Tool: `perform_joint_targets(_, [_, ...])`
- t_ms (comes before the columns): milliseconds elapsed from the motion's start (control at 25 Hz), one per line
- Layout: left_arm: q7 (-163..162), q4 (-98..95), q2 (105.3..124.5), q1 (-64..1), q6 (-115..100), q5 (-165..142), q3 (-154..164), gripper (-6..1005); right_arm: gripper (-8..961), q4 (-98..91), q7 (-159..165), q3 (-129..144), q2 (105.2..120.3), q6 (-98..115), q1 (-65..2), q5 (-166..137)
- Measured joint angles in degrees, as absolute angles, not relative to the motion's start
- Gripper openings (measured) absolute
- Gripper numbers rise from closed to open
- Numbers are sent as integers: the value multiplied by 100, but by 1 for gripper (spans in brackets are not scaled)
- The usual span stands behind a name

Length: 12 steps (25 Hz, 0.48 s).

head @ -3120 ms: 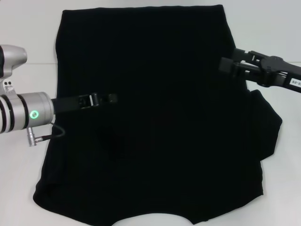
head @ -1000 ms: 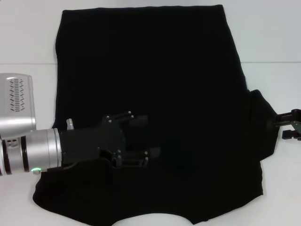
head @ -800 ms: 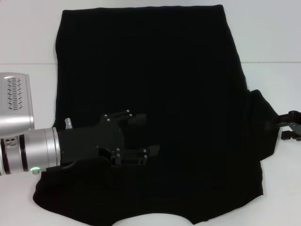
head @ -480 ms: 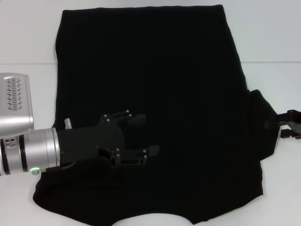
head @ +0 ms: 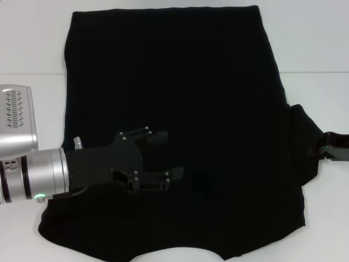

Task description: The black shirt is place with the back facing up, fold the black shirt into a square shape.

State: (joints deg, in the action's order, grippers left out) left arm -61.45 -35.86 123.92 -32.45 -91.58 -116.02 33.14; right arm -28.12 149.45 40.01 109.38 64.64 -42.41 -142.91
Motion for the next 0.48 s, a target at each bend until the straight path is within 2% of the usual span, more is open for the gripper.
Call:
perform_joint_targets(40, [-6145,-3586,12392,-3243,-9153,-11602,3314,859,495,-2813,14945,4002,10942,6461,-4239,-14291])
perform_joint_targets(160, [-6145,-3586,12392,-3236,-9134,-11601,3314,859,251,-2836,14942,4002,10950,6437,-4206,-14291])
perform_joint_targets(360, [-6145,-3561,12396,-3234,-9127,-11600,3313,859,26,-2863,14841,3957,10959,6454,-4149,-14270])
perform_joint_targets(480, [-6179,-3554,12401,-3234,-9125,-11589,3313,859,18,-2880,14776,3911,10959,6452,-4073,-14240])
